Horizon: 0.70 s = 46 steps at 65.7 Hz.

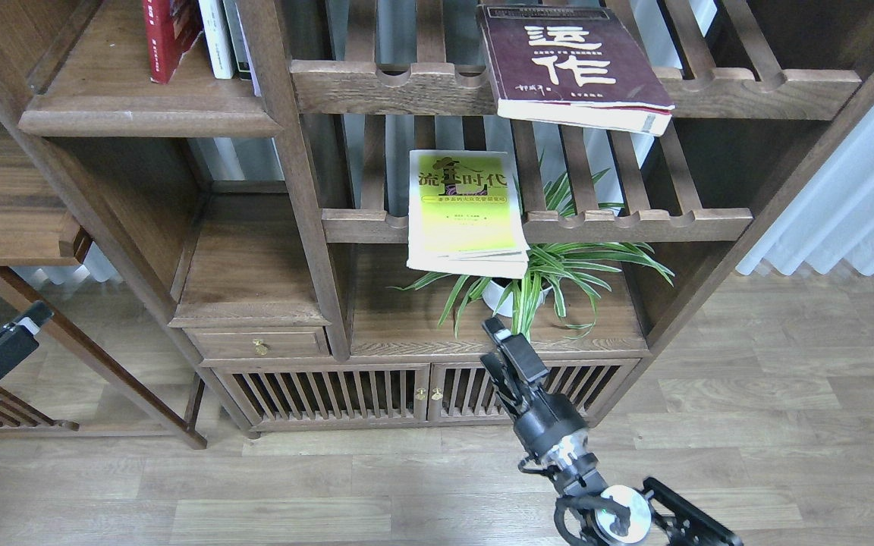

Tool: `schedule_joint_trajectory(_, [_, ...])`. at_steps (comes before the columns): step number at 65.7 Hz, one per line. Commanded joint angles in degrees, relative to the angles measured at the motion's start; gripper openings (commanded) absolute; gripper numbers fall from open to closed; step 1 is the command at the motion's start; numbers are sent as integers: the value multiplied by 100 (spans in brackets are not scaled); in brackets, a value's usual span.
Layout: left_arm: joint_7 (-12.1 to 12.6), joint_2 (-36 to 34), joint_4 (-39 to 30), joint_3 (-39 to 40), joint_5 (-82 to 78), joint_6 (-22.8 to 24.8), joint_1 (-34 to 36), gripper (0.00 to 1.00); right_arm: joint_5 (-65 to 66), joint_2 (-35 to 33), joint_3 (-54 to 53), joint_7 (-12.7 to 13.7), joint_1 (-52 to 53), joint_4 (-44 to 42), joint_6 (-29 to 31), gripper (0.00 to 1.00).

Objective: Organize books on shelf
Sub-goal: 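Reach the right gripper up to the yellow-green book's lower edge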

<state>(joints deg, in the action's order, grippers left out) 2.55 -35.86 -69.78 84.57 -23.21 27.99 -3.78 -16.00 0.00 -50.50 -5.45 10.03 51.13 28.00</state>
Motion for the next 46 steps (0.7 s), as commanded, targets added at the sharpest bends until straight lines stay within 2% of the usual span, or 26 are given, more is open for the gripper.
schedule_joint_trajectory(1, [0,0,-1,6,0,1,9,99,-26,0,22,-9,534,-429,0,99])
schedule_joint_trajectory(46, [0,44,87,-2,0,1,17,99,-334,0,497,-9,1484,-763,0,99])
